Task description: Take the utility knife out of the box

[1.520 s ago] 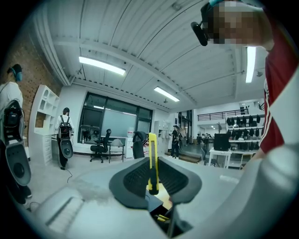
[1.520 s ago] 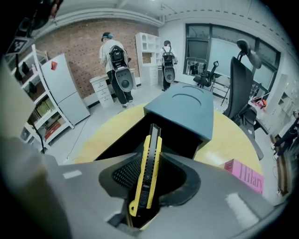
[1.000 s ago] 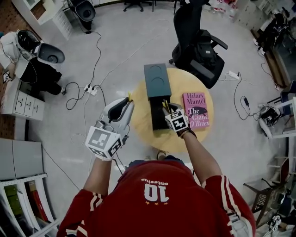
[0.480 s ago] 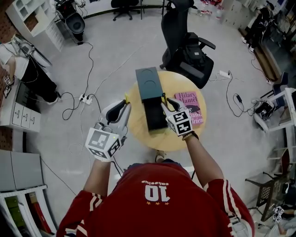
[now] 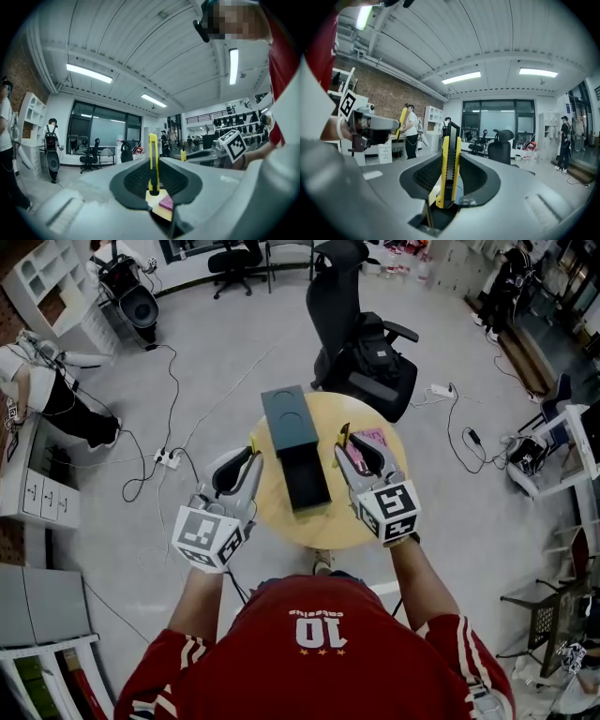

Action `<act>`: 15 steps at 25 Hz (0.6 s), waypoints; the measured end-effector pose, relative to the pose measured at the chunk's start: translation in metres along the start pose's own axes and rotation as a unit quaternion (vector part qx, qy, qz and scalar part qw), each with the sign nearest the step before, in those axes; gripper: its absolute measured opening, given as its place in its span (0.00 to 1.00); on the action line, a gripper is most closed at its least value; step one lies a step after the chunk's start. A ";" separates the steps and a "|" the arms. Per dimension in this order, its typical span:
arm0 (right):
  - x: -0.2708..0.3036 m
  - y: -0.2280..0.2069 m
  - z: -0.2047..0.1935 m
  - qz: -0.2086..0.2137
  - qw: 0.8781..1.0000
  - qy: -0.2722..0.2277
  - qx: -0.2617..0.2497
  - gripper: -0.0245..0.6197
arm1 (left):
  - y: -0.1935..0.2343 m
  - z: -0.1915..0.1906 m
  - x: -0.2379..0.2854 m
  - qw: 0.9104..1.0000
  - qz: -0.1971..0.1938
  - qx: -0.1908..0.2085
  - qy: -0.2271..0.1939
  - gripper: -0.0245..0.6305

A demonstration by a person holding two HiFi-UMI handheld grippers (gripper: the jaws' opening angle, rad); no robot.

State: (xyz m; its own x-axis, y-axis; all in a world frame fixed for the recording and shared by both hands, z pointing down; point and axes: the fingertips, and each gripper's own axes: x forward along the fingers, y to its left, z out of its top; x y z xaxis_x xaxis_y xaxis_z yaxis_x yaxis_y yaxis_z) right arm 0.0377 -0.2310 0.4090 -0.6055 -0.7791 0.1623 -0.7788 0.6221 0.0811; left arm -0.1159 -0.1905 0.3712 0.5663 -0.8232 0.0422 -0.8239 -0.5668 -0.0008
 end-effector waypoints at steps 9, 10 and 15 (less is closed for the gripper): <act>-0.055 -0.007 0.077 -0.025 0.997 -0.074 0.025 0.21 | -0.009 0.043 -0.002 0.999 -0.008 0.015 -0.036 0.13; -0.059 -0.007 0.082 -0.028 0.996 -0.079 0.027 0.21 | -0.010 0.047 -0.003 0.999 -0.007 0.018 -0.040 0.13; -0.076 -0.010 0.101 -0.043 0.993 -0.102 0.030 0.21 | -0.012 0.060 -0.003 0.998 -0.005 0.030 -0.047 0.13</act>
State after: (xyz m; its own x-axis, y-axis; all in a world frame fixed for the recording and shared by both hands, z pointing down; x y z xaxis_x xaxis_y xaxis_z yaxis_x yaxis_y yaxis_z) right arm 0.0752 -0.1856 0.2968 -0.5515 -0.8328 -0.0465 -0.8341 0.5509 0.0267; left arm -0.1061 -0.1836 0.3112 0.5769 -0.8152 -0.0512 -0.8165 -0.5740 -0.0617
